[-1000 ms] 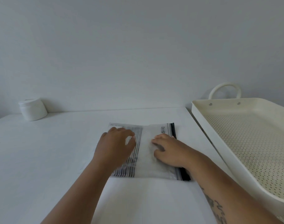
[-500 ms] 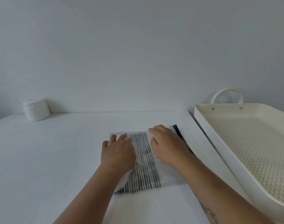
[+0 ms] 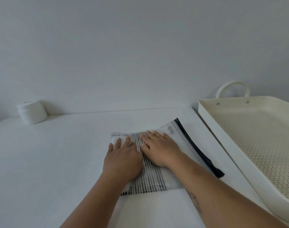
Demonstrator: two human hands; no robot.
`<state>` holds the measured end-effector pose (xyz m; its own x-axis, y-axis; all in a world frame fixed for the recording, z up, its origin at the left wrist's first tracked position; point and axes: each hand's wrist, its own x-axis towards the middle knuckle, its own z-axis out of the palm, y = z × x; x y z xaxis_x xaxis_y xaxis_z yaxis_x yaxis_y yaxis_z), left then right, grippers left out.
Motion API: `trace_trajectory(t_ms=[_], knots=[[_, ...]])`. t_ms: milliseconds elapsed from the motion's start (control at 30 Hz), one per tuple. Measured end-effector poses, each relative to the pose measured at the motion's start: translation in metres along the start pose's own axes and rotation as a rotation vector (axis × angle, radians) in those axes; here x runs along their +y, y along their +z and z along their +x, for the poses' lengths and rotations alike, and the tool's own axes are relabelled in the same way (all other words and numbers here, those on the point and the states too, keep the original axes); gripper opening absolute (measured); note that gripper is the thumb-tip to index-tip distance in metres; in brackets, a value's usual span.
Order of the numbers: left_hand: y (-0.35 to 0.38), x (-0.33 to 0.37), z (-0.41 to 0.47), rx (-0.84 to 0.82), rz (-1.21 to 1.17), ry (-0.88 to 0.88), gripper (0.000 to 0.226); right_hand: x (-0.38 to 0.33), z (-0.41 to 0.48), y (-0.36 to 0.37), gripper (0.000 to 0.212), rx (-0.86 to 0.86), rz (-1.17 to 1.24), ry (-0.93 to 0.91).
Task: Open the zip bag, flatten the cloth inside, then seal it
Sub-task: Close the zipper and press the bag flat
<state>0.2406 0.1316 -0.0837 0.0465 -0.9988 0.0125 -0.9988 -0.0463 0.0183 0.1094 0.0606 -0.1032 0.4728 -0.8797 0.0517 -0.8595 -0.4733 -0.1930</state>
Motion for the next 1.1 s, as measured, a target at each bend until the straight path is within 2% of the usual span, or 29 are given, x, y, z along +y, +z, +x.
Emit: trace_trajectory(t_ms=[333, 467, 567, 667, 733, 800, 933, 1000, 1100], knots=[[-0.004, -0.001, 0.000, -0.054, -0.087, -0.067, 0.060, 0.042, -0.007, -0.010, 0.074, -0.015, -0.045, 0.169], [-0.006, -0.002, -0.001, -0.039, -0.164, -0.152, 0.063, 0.044, -0.007, -0.011, 0.073, 0.021, -0.020, 0.236], [-0.008, -0.001, -0.002, -0.023, -0.201, -0.149, 0.062, 0.042, -0.011, -0.016, 0.067, 0.061, -0.051, 0.270], [-0.011, -0.006, -0.001, 0.116, -0.170, -0.103, 0.059, 0.039, -0.020, -0.032, 0.049, 0.129, -0.056, 0.224], [-0.015, -0.009, 0.000, 0.223, -0.173, -0.074, 0.054, 0.032, -0.029, -0.041, 0.050, 0.134, 0.059, 0.154], [-0.017, -0.008, -0.001, 0.253, -0.216, -0.052, 0.050, 0.017, -0.042, -0.041, 0.053, 0.097, 0.163, 0.077], [-0.010, 0.004, -0.011, 0.097, -0.219, -0.016, 0.045, -0.016, -0.066, -0.018, 0.049, 0.081, 0.194, -0.033], [-0.006, 0.007, -0.012, 0.006, -0.112, -0.002, 0.051, -0.018, -0.070, -0.009, 0.049, 0.062, 0.133, -0.031], [-0.004, 0.008, -0.011, -0.022, -0.029, -0.015, 0.057, -0.010, -0.071, -0.005, 0.056, 0.003, 0.033, 0.027]])
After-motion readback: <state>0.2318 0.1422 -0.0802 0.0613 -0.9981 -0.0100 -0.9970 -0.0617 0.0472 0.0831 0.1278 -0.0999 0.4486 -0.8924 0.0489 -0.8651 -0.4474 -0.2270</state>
